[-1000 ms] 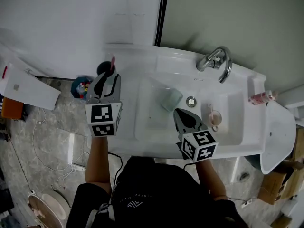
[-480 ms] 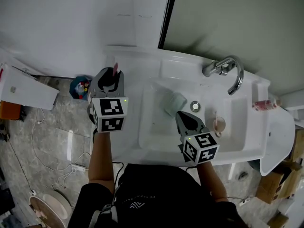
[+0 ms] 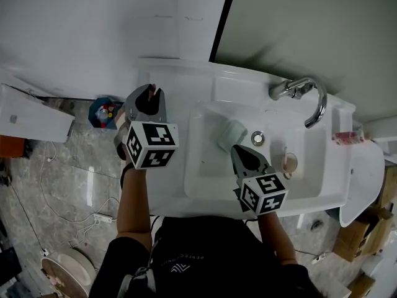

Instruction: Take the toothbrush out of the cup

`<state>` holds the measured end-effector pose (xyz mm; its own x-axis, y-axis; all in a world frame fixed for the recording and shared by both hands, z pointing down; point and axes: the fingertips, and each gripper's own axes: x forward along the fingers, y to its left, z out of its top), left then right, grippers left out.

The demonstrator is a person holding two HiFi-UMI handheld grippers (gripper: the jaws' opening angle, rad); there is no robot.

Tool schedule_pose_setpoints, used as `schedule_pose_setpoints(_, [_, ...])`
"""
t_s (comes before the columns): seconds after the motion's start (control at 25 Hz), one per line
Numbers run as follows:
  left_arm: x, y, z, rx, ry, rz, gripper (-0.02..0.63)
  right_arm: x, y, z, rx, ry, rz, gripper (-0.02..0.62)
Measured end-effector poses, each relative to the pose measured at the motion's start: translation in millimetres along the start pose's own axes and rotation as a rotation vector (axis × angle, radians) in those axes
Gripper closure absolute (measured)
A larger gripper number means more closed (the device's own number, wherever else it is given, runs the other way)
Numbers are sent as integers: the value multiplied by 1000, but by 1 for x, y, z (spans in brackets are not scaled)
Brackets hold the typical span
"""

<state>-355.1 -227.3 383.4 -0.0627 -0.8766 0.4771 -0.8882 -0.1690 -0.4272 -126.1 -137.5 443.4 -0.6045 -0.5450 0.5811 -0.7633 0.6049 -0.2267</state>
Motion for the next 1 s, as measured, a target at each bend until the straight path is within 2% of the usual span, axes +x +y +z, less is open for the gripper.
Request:
schedule_pose_setpoints(0.08, [1,-1,-1,-2,2,-2,531,-1,-2,-2,4,3,-5,595])
schedule_pose_setpoints(0.24, [1,-1,-2,14,5,-3,531,-5,-5,-1,21,-6,-6,595])
schedule_pose_setpoints(0.4, [-5,3,3,26,-9,35,537,-11,-8,1,27,-28,6,595])
schedule_pose_setpoints(0.76, [-49,3,39,53,-105,172,541,-43,-21,2,-3,-70,49,595])
schedule_pose_setpoints(1.0, [-89,0,69,75,-191,229,542,-63,-21,9,-26,-115,70,595])
